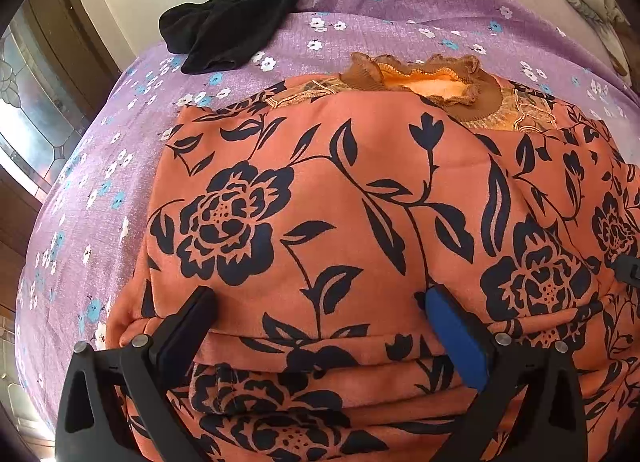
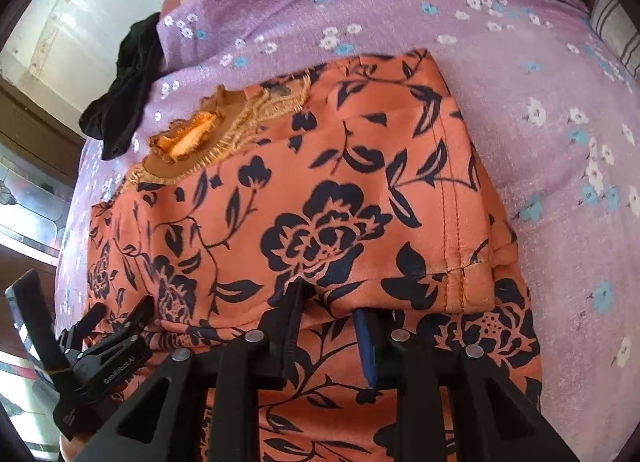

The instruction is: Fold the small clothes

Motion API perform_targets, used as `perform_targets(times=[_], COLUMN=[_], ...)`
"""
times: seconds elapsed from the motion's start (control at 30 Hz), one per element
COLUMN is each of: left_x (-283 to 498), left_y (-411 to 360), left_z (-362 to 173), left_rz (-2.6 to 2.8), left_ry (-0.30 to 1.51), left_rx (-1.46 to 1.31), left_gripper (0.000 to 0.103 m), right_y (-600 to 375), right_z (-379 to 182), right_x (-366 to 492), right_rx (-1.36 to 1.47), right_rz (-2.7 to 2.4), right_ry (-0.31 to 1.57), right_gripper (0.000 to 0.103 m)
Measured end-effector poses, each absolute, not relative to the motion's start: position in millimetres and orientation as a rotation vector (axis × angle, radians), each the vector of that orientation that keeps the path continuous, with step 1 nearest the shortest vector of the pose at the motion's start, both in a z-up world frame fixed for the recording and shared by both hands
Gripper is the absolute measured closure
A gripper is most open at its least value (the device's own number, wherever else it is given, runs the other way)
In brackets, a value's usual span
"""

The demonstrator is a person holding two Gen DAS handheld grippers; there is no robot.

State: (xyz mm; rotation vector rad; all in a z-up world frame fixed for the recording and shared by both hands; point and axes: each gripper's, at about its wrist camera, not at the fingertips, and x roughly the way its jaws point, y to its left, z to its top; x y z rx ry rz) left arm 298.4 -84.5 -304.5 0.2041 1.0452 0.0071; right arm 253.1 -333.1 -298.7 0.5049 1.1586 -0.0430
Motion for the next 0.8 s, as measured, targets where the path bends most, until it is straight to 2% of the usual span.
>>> perform_targets(times=[0.13,0.33,0.5,0.6,0.8], left_x=[298.1,281.7,292.3,292.8,287.4], left_y=[-84.6,-94.0,-103.2,-98.6,-96.4], left_z=[-297.2,-271.1,-302.2,-299.3,-288.0], left_rz=[0.005,-0.051,-0.067,-0.064,-0.053], left_ry=[1.048,0.919,1.082,1.087,1.036], left_rx=[0.208,0.198,0.223,0.168,0.206], left_gripper=[0.0,0.0,0.0,0.0,0.0], right_y=[-341.6,-368.1,-379.2,-381.4,-376.0], right_z=[-290.4,-266.9,-282.5,-302.2,-276.8], right_x=[250.6,242.5,251.2,257.6,255.1], right_rx=[0.532,0.607,0.656,0.657,0.596], right_rz=[-0.025,-0.01,-0.041,-0.068,-0.053], right_ry=[1.165,1.038,1.085,1.133,1.028], right_gripper=[0.074,0.074,0.074,0.074,0.072])
